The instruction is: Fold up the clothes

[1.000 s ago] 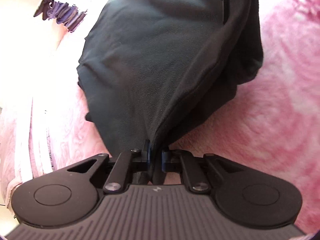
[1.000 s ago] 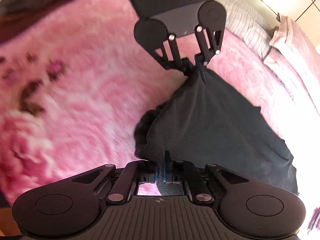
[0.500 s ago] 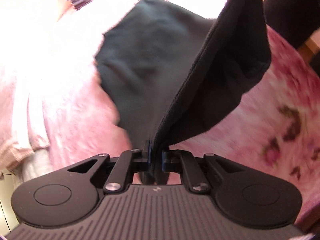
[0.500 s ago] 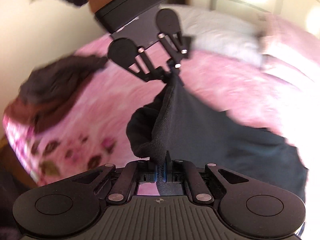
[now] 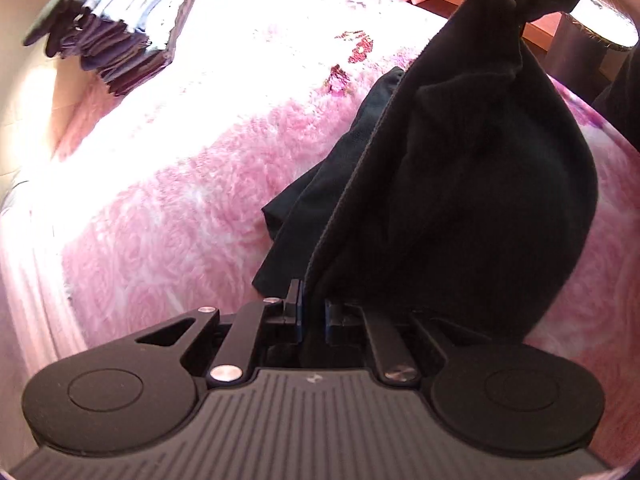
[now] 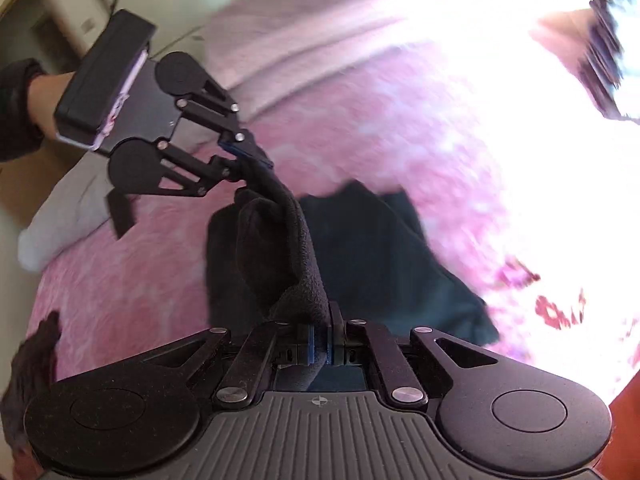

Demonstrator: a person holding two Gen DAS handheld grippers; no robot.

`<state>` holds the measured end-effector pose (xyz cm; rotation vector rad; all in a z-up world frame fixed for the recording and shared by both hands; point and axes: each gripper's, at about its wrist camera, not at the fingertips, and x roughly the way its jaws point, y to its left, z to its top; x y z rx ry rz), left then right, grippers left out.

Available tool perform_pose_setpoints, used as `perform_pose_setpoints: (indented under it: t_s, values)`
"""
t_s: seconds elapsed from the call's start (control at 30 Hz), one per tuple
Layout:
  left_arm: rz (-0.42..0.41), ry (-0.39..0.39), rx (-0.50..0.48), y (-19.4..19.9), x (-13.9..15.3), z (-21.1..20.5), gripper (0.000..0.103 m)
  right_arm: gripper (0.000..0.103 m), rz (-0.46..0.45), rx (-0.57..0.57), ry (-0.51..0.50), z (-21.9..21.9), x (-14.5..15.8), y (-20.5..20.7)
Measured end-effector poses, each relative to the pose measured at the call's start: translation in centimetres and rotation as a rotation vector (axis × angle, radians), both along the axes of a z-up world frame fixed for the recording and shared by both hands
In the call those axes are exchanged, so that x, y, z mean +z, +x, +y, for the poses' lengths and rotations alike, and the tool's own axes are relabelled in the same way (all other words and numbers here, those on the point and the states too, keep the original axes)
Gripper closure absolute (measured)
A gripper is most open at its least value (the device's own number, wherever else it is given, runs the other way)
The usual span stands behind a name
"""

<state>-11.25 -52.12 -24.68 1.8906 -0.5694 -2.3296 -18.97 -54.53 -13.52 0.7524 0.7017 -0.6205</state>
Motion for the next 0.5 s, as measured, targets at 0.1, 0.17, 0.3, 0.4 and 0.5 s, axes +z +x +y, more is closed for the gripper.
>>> perform_pose_setpoints:
  t_s: [0.1, 0.17, 0.3, 0.4, 0.5]
  values:
    - [-0.042, 0.060, -0.008, -0.4, -4.8, -1.8, 0.095, 0.099, -0.015, -0.111, 0.112, -3.2, -3.6, -2.1]
    - [-0.067, 0.094, -0.005, -1.1, -7.3, -3.0, 0.094, 0.099, -0.026, -0.165, 0.164, -4.5, -5.4, -3.1]
    - [-0.070, 0.152, 0.045, -1.8, -9.0, -4.5, 0.090, 0.099, -0.042, -0.234, 0.237, -6.2, -7.5, -4.6]
    - [-0.043, 0.170, 0.089, -1.5, -8.9, -5.4, 0.076, 0.099, -0.049, -0.265, 0.271, -6.5, -8.3, -5.2]
    - [0.023, 0.175, 0.186, 0.3, -6.8, -6.5, 0.067, 0.098, -0.050, -0.283, 0.288, -6.4, -8.4, -5.2]
